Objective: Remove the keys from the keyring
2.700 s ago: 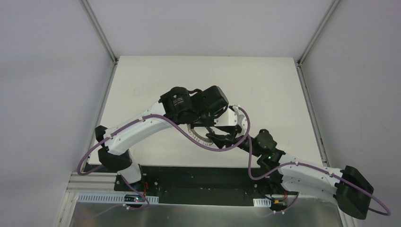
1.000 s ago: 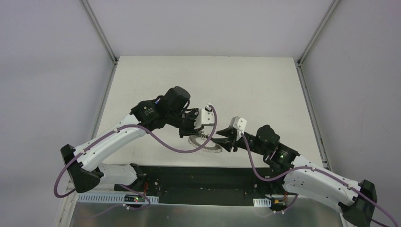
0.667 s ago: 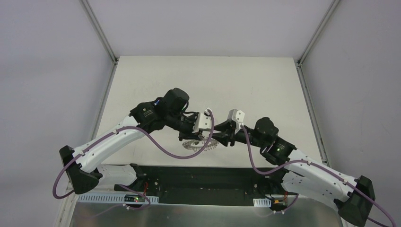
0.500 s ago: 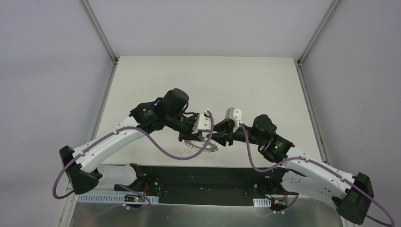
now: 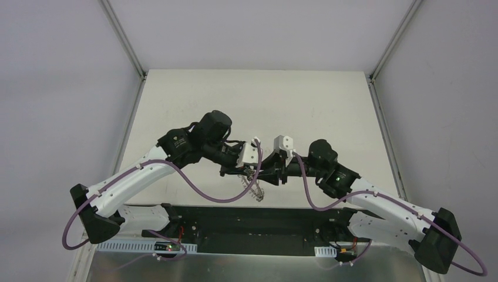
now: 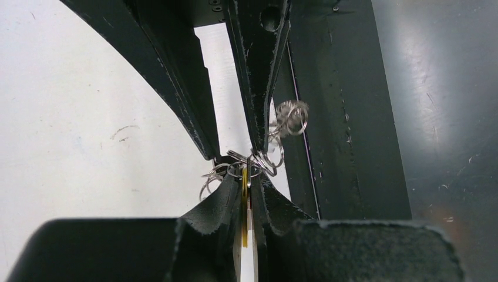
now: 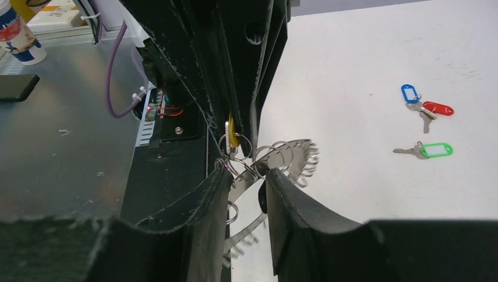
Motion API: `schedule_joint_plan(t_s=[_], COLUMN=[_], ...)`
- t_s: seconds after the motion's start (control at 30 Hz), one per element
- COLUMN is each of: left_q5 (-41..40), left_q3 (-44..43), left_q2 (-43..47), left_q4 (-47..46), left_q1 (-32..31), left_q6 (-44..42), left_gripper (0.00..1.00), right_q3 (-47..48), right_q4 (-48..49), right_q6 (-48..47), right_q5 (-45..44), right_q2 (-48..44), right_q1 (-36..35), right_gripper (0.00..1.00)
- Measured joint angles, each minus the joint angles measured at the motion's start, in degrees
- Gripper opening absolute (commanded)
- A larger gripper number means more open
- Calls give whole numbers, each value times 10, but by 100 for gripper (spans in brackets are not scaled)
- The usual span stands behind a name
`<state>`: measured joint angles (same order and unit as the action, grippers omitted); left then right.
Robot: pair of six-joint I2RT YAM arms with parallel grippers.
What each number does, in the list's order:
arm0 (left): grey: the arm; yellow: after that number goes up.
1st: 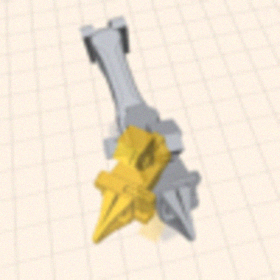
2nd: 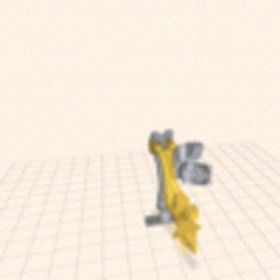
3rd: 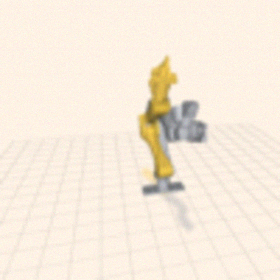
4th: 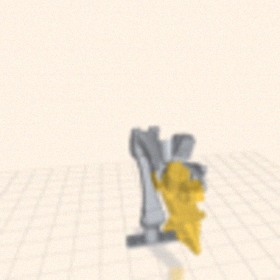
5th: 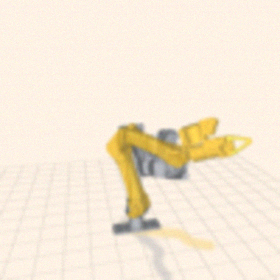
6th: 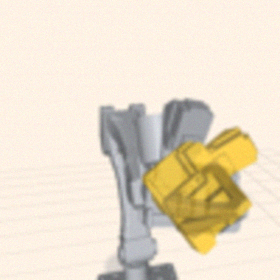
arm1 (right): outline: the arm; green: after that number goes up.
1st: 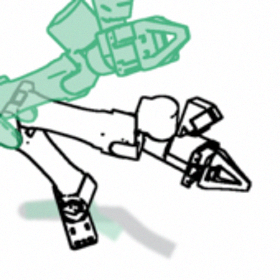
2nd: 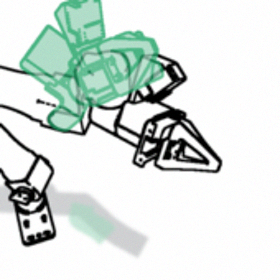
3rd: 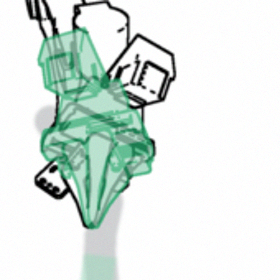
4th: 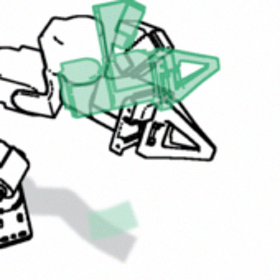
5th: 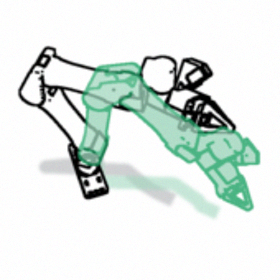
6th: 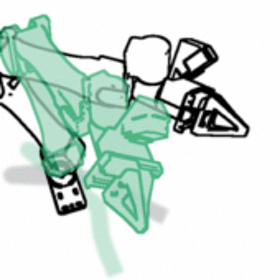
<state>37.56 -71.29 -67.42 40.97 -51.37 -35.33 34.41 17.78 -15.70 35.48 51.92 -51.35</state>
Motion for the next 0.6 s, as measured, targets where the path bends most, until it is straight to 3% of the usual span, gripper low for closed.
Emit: schedule_joint_plan(t_s=[0.17,0.3,0.6], left_q5=[0,1,-3], left_q3=[0,3,9], left_q2=[2,4,15], left_q4=[0,5,-1], left_q1=[0,0,0], left_q6=[-1,-1,-1], left_gripper=[0,0,0], right_q3=[12,17,16], right_q4=[1,2,-8], right_q6=[9,16,55], right_q5=[20,27,9], right_q2=[20,32,17], right_q1=[0,3,4], right_gripper=[25,0,0])
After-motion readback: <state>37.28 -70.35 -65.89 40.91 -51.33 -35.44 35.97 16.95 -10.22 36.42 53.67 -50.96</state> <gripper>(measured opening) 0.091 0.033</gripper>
